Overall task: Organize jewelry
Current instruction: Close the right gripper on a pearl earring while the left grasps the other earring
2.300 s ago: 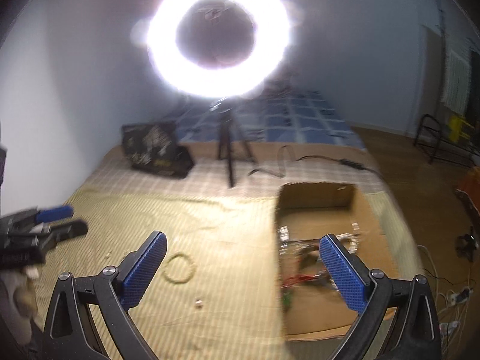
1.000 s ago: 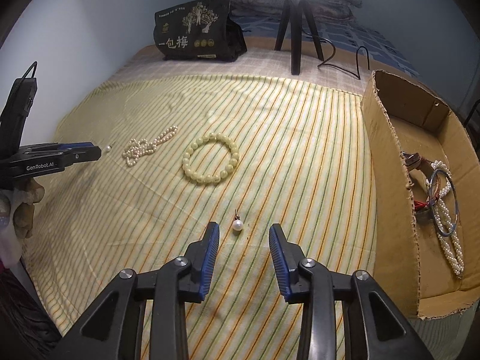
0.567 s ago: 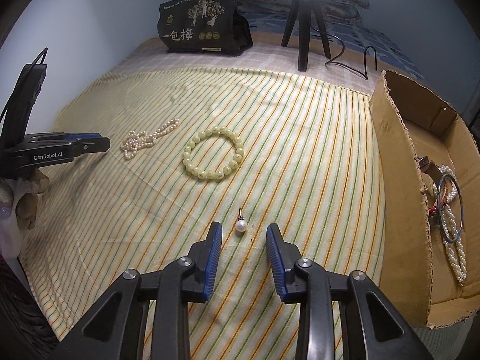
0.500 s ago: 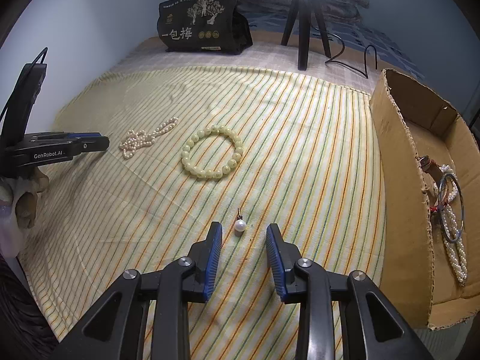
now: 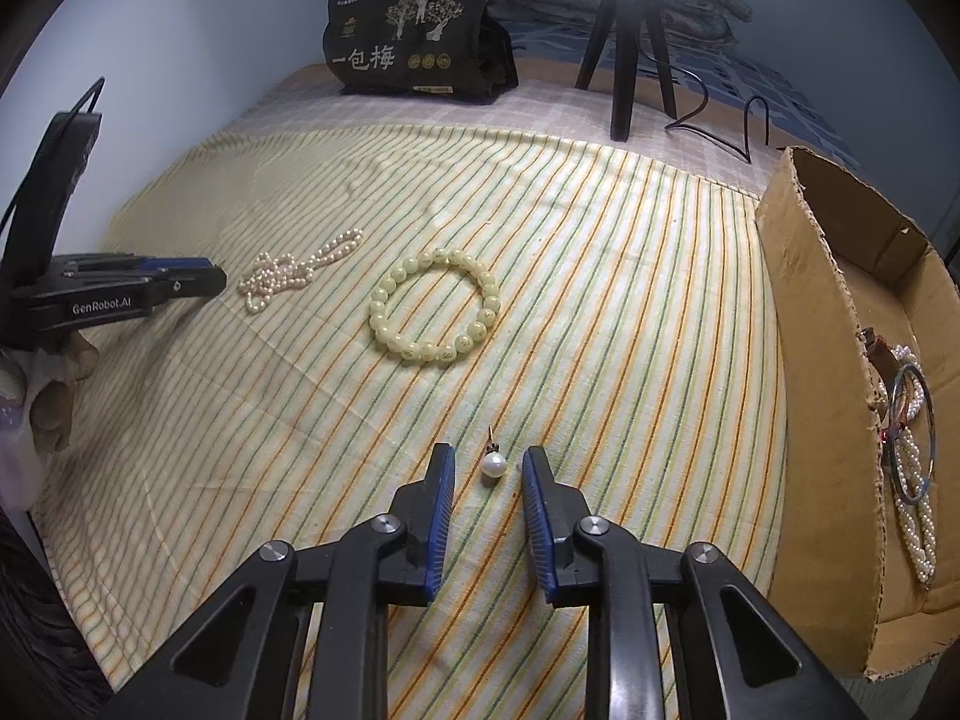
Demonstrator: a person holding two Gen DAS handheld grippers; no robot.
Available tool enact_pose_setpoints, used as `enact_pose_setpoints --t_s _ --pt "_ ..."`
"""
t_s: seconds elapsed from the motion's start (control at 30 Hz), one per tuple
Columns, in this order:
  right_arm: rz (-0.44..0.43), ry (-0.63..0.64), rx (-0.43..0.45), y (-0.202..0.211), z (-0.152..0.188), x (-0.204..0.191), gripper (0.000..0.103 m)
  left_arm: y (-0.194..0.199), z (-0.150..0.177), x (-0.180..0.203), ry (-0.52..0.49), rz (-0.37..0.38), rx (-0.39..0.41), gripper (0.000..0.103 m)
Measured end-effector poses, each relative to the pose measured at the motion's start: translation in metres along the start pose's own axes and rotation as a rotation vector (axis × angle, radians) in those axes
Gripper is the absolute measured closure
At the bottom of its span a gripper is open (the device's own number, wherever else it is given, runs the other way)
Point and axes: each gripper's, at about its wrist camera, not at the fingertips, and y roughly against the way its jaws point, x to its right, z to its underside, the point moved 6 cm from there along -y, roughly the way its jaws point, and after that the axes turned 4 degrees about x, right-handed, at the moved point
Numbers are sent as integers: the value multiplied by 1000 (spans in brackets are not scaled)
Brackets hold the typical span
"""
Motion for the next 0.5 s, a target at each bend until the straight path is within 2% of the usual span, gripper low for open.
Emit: enact_pose_setpoints --t_s 0.13,0.3,0.5 --pt "9 12 -5 -1 0 0 84 -2 -1 -1 -8 -9 -4 87" --pt "8 14 -10 -1 0 -2 95 -4 -1 0 -24 -20 -5 96" --pt "-4 0 -6 1 0 -1 97 -2 -2 1 -22 -26 -3 97"
